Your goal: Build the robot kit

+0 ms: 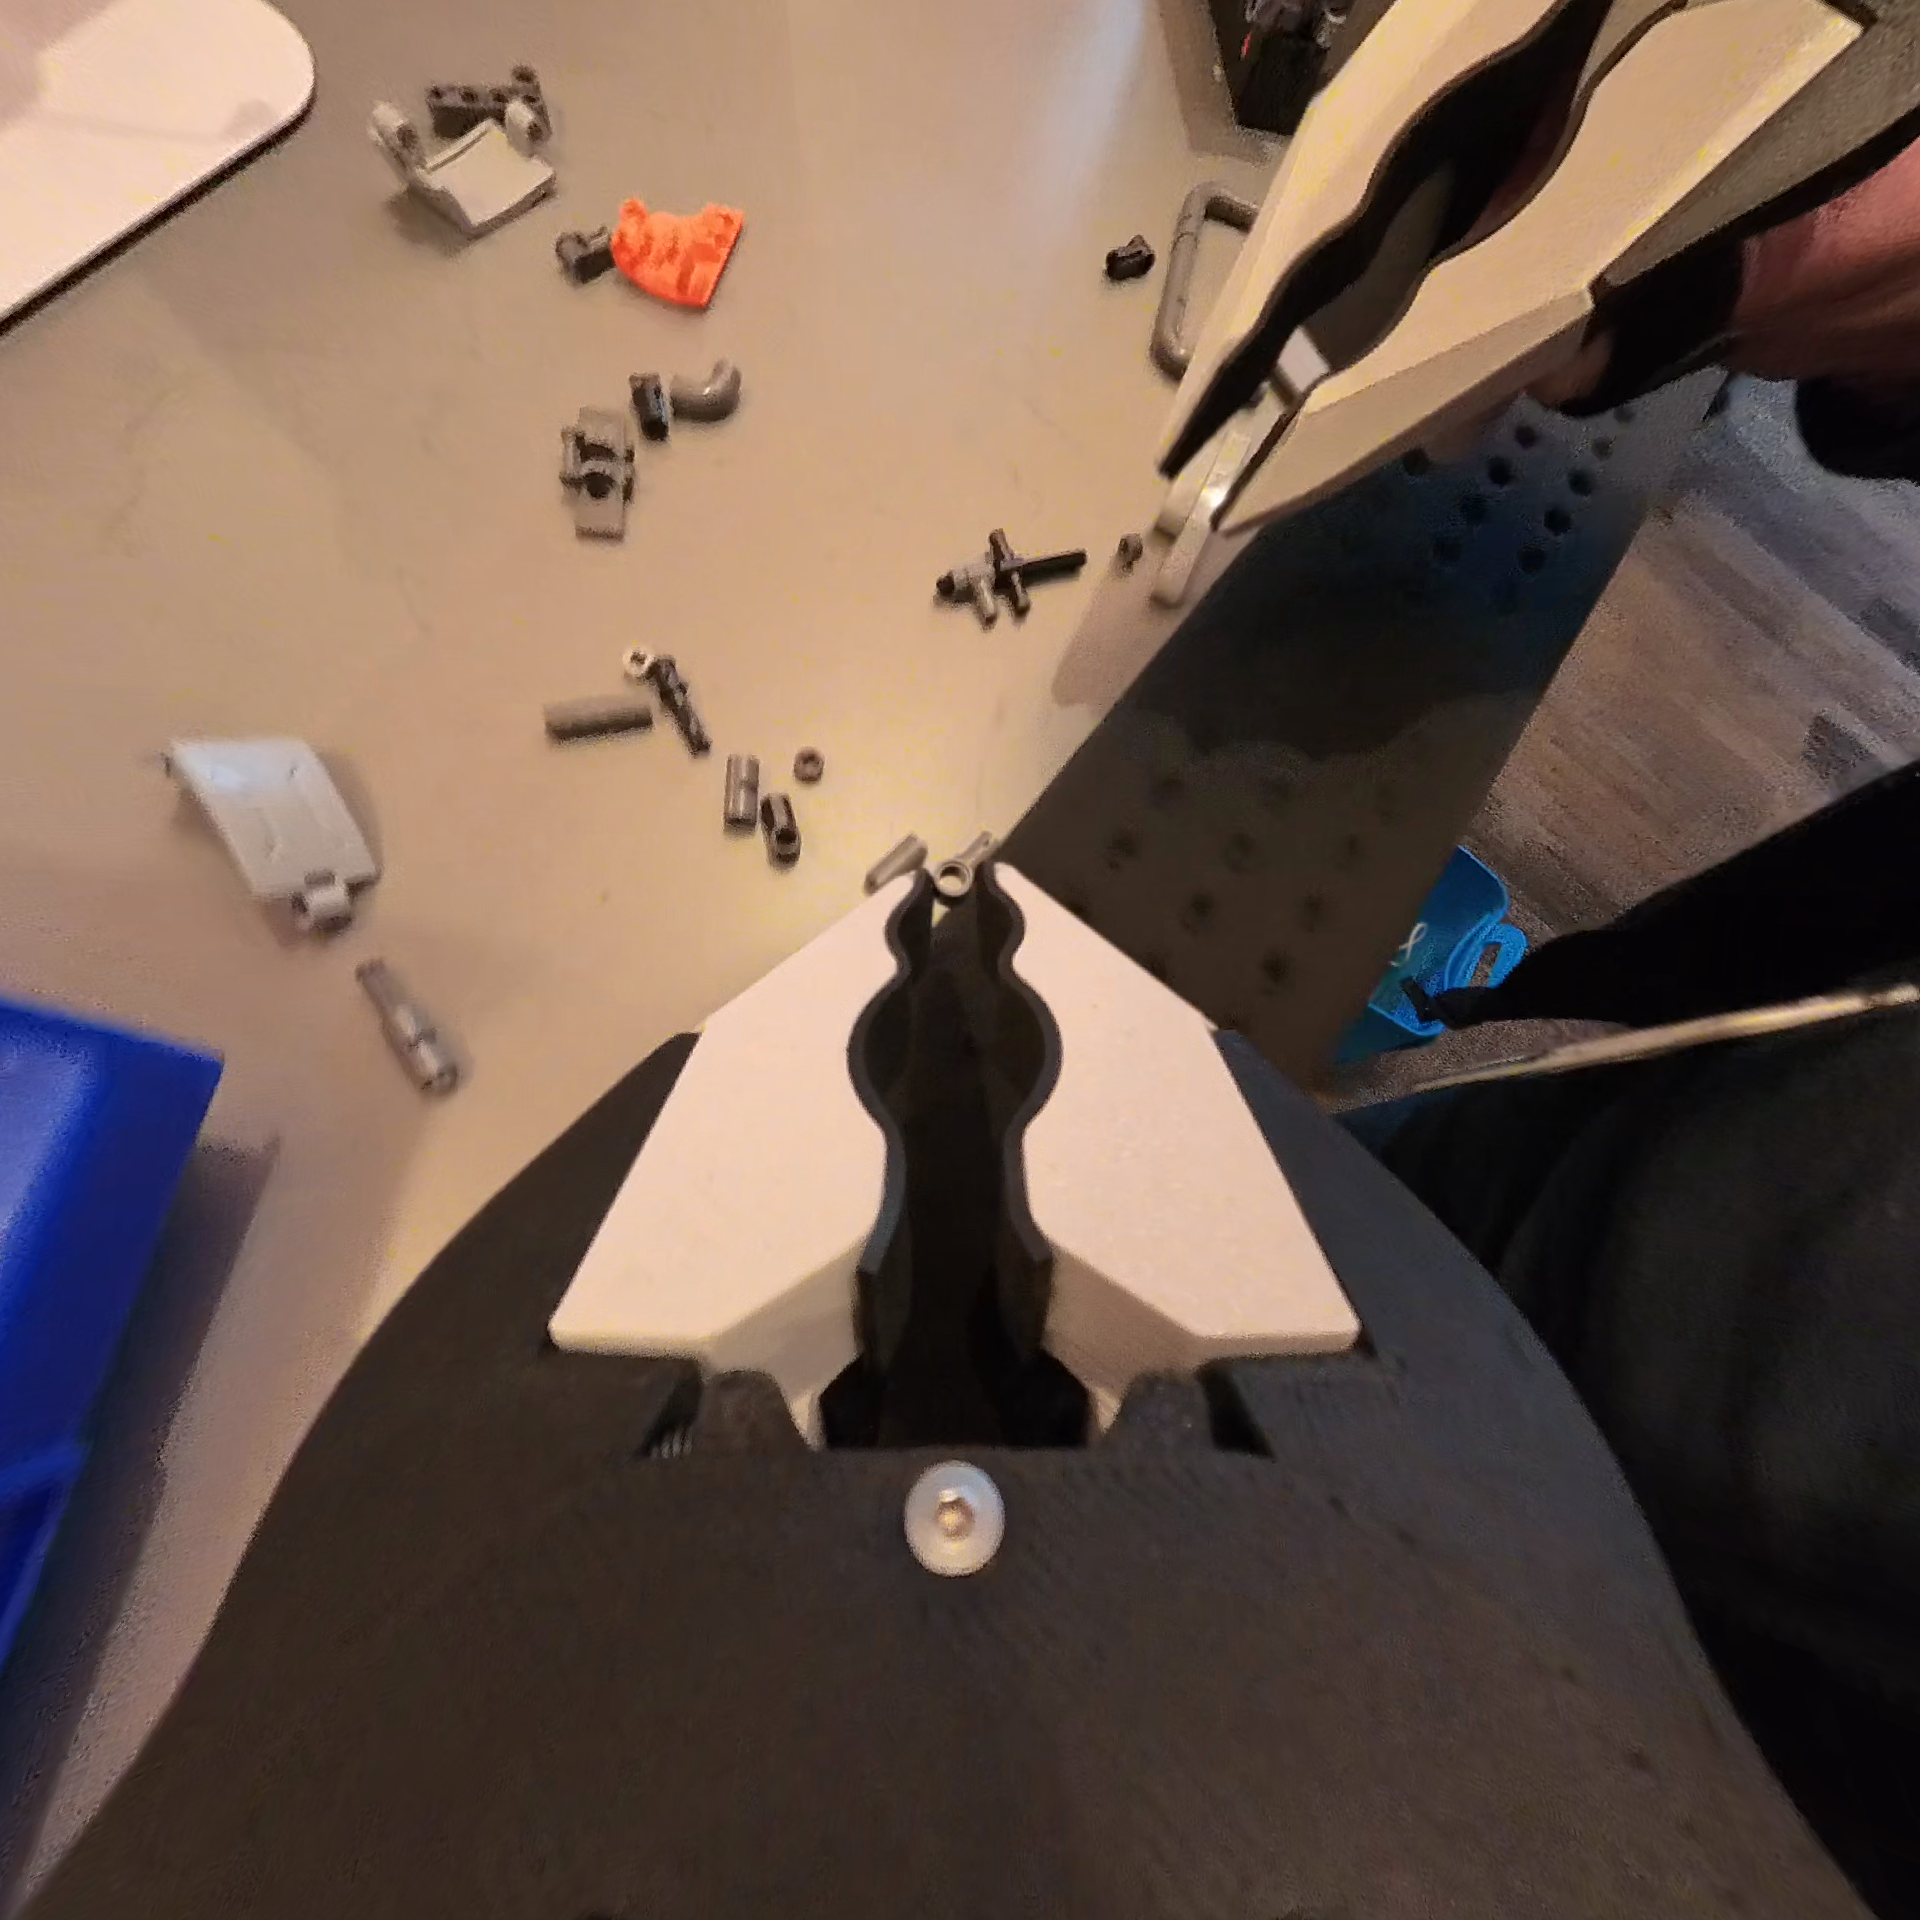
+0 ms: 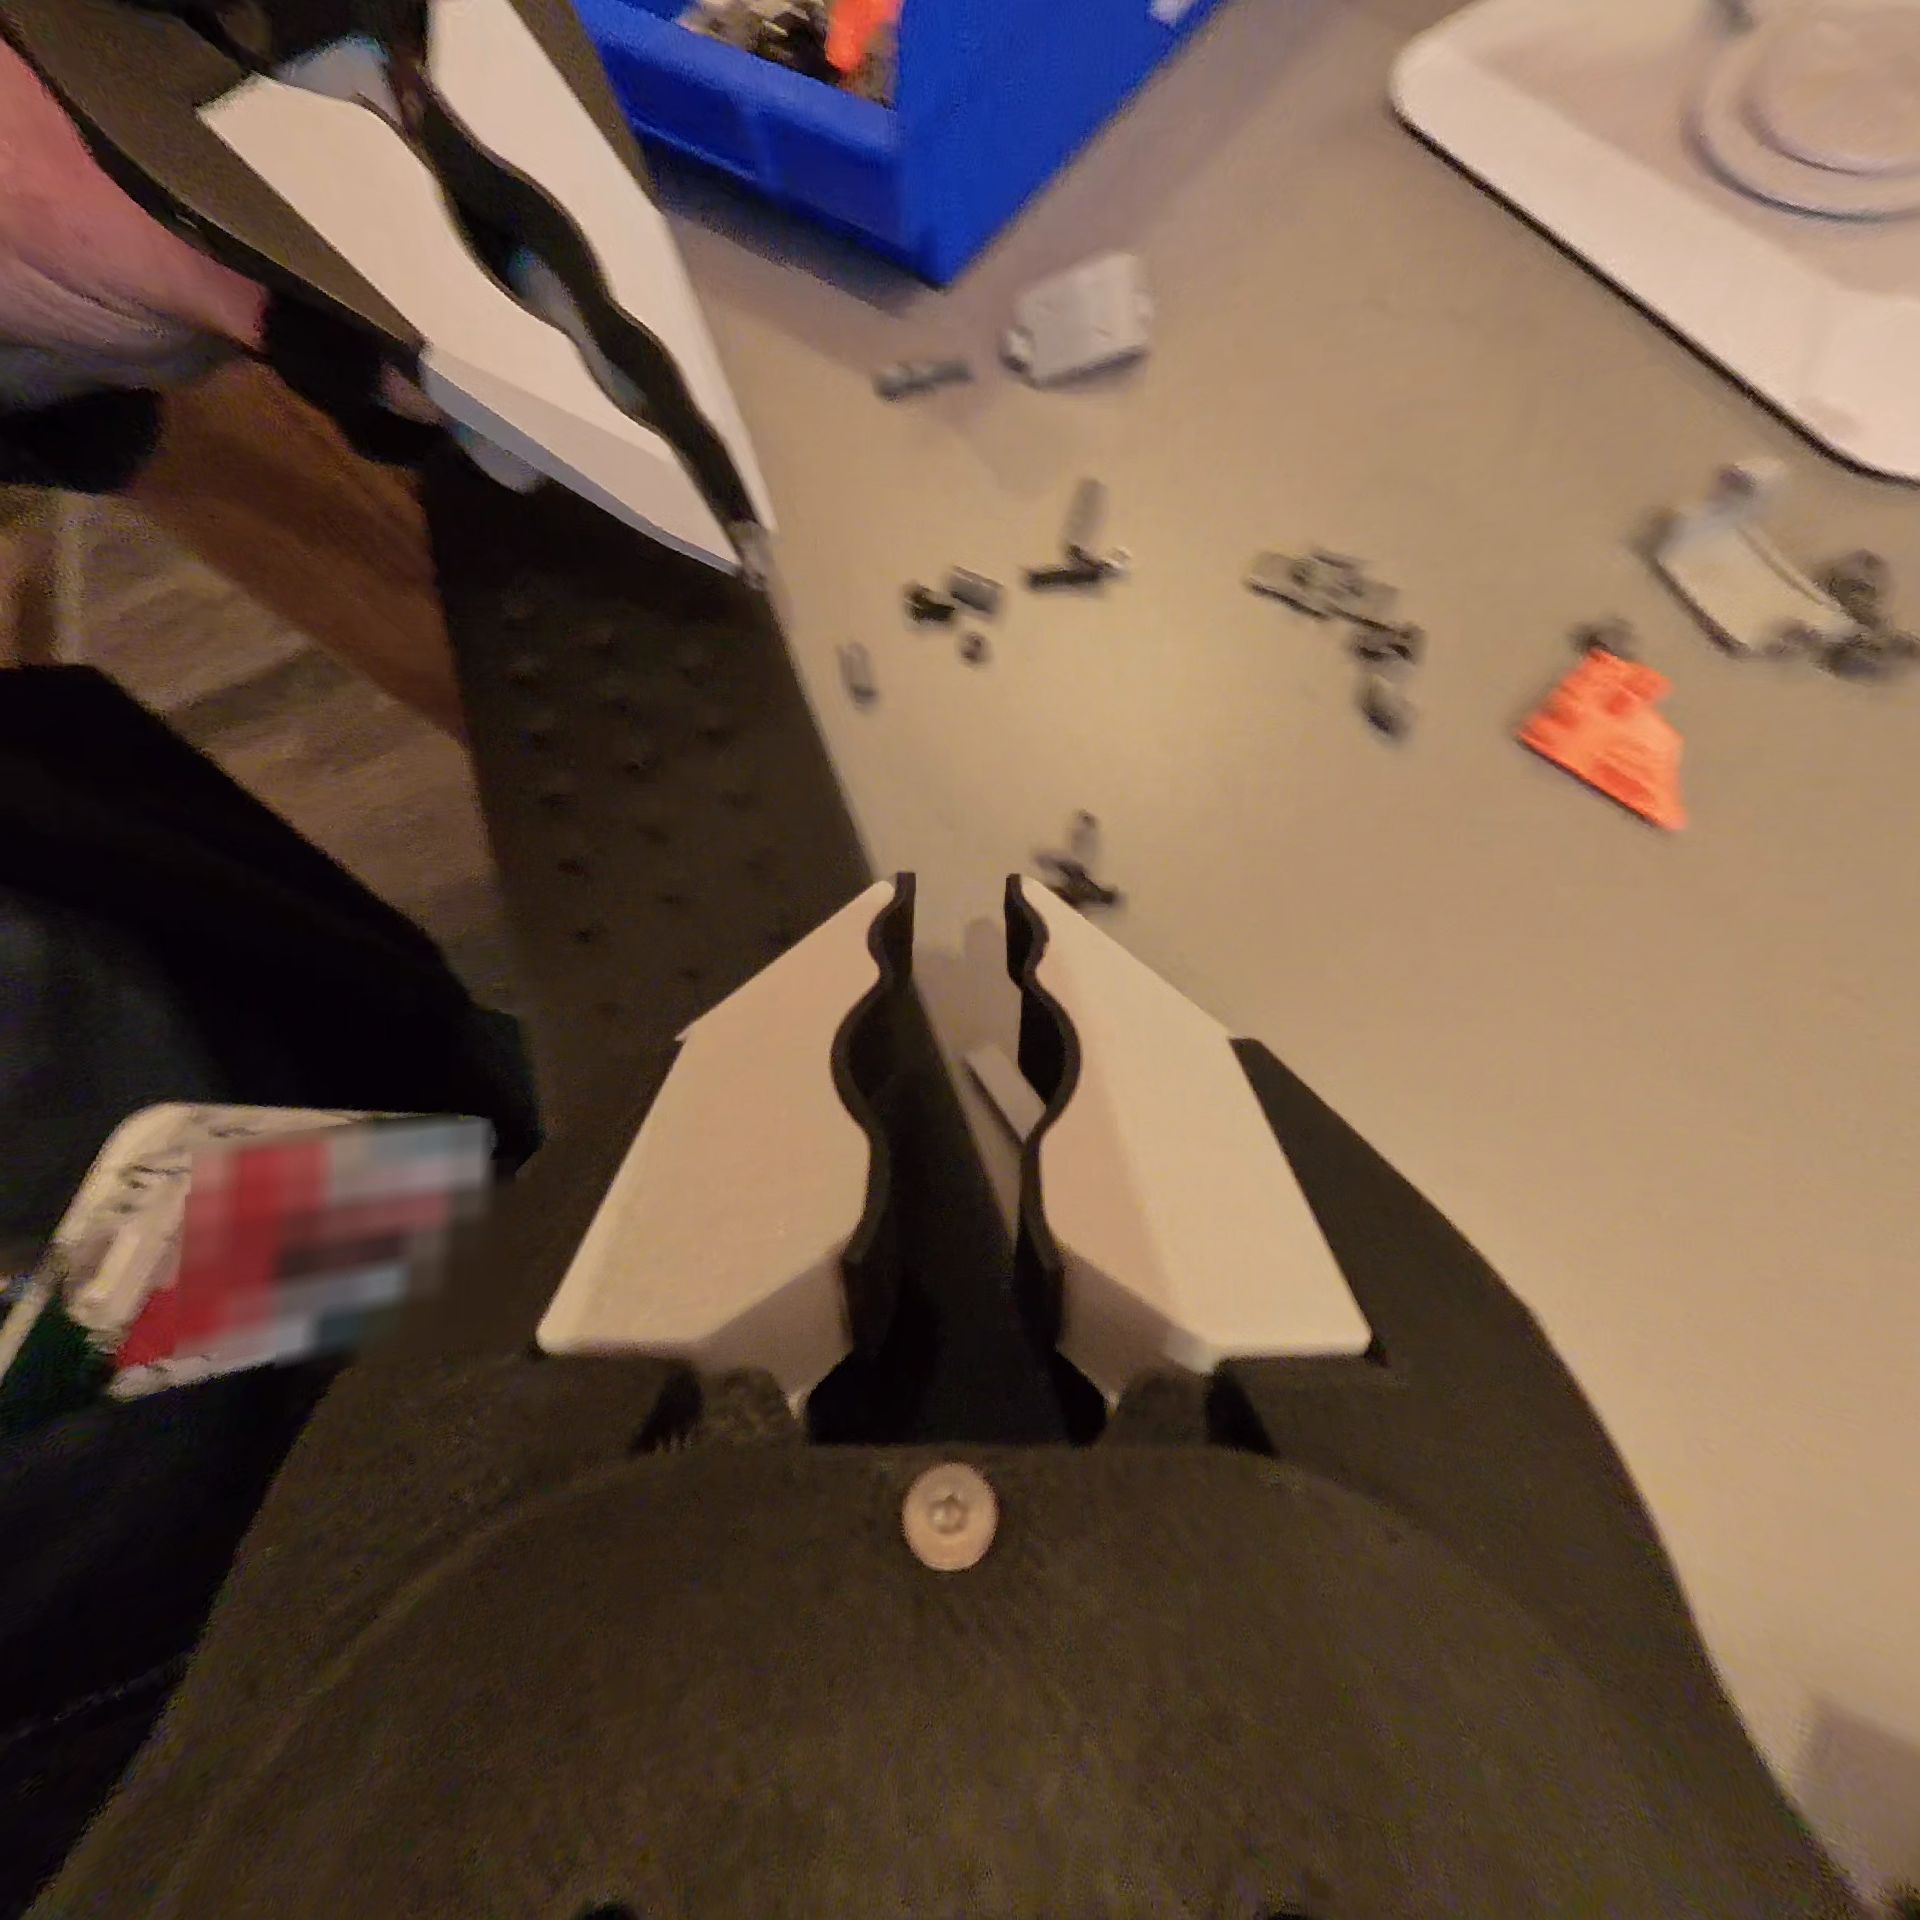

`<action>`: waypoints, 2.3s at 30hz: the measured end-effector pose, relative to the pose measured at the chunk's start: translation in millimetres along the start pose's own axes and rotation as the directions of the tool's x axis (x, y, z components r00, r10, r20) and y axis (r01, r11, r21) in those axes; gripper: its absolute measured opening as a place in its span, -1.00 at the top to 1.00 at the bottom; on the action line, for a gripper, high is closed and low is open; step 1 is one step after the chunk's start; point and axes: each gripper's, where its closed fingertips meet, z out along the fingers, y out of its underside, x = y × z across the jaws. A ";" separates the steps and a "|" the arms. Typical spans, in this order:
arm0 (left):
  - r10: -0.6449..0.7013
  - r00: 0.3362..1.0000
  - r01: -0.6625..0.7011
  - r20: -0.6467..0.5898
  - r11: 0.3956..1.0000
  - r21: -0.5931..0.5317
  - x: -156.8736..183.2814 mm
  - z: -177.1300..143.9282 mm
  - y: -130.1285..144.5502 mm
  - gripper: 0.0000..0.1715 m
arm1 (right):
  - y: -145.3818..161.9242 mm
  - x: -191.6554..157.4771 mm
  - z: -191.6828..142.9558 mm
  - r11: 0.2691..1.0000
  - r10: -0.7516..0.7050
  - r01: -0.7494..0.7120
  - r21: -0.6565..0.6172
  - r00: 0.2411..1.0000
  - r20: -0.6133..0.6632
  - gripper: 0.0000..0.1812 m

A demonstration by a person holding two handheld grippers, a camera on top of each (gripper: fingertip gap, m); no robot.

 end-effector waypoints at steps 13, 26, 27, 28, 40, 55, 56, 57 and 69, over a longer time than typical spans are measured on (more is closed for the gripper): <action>0.025 0.995 -0.034 -0.095 0.995 -0.093 7.5 73.5 -27.6 0.92 | 76.8 51.5 -60.6 0.987 -0.028 0.007 -0.162 0.992 -0.123 0.72; 0.051 0.990 -0.063 -0.132 0.994 -0.090 19.8 92.3 -37.6 0.92 | 79.1 47.1 -12.5 0.945 -0.190 0.176 -0.275 0.981 -0.025 0.82; 0.048 0.990 -0.059 -0.131 0.994 -0.086 19.0 92.0 -38.6 0.92 | 78.4 50.0 -12.5 0.947 -0.180 0.166 -0.275 0.983 -0.029 0.82; 0.045 0.991 -0.056 -0.128 0.995 -0.078 18.3 91.4 -40.4 0.92 | 77.7 52.7 -12.7 0.951 -0.161 0.146 -0.273 0.986 -0.033 0.83; 0.012 0.996 -0.014 -0.084 1.000 -0.026 1.7 113.1 -72.9 0.93 | 59.3 103.4 -8.0 0.962 0.153 -0.199 -0.187 0.960 -0.236 0.85; -0.052 0.993 0.040 -0.104 0.993 -0.115 -3.7 124.0 -56.3 0.74 | 50.6 85.2 7.3 0.972 0.150 -0.185 -0.147 0.963 -0.225 0.84; -0.042 0.991 0.030 -0.126 0.995 -0.093 -2.7 122.1 -59.2 0.79 | 50.9 85.5 7.7 0.972 0.150 -0.185 -0.147 0.964 -0.221 0.85; -0.030 0.991 0.020 -0.133 0.997 -0.079 -3.1 121.2 -61.2 0.82 | 51.0 85.9 8.3 0.972 0.150 -0.184 -0.146 0.965 -0.217 0.85; 0.002 0.986 -0.015 -0.164 0.997 -0.079 3.9 131.9 -63.2 0.94 | 49.6 86.6 9.5 0.971 0.174 -0.200 -0.130 0.966 -0.189 0.85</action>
